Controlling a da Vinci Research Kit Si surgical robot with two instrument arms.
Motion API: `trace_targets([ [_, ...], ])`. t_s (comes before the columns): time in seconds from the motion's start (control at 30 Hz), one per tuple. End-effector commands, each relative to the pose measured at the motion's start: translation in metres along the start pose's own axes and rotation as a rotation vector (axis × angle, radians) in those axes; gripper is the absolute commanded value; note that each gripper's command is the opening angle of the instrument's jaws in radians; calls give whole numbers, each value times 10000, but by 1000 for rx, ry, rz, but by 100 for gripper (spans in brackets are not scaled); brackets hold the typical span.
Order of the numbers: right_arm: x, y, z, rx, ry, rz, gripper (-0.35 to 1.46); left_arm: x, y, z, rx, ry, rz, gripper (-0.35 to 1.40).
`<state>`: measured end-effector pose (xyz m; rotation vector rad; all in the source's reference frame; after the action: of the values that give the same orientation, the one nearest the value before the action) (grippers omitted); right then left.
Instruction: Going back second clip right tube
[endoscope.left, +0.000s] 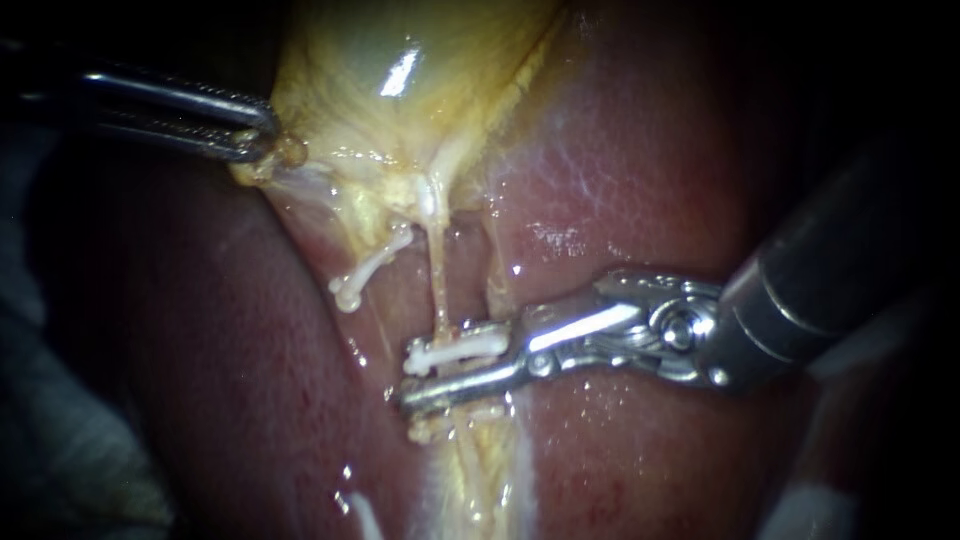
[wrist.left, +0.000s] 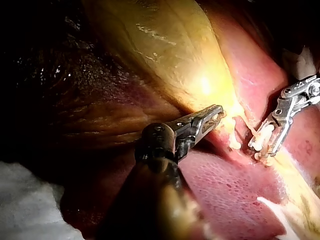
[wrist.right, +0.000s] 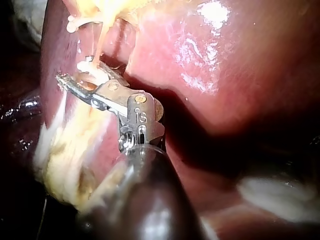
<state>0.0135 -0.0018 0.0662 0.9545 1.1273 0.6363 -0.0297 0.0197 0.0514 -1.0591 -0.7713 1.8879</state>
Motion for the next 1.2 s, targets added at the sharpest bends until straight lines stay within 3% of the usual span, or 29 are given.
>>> trace_targets([
  [0.03,0,3,-1,-8,5,-11,46,0,0,0,0,0,0,-35],
  [0.17,0,10,-9,-20,13,-44,46,0,0,0,0,0,0,-35],
  [0.37,-2,7,-19,-22,17,-91,46,0,0,0,0,0,0,-35],
  [0.5,-1,-3,-34,-33,19,-230,46,0,-1,-1,-1,-1,0,-35],
  [0.63,4,-20,-55,-113,31,-351,47,0,-1,-2,-2,-1,0,-35],
  [0.83,15,-45,-89,-211,-77,-494,50,0,-2,-3,-2,-1,0,-35],
  [0.97,13,-55,-109,-228,-85,-519,50,1,-2,-4,0,0,-1,-35],
  [1.2,17,-61,-127,-225,-88,-548,50,1,-10,2,4,2,1,-35],
])
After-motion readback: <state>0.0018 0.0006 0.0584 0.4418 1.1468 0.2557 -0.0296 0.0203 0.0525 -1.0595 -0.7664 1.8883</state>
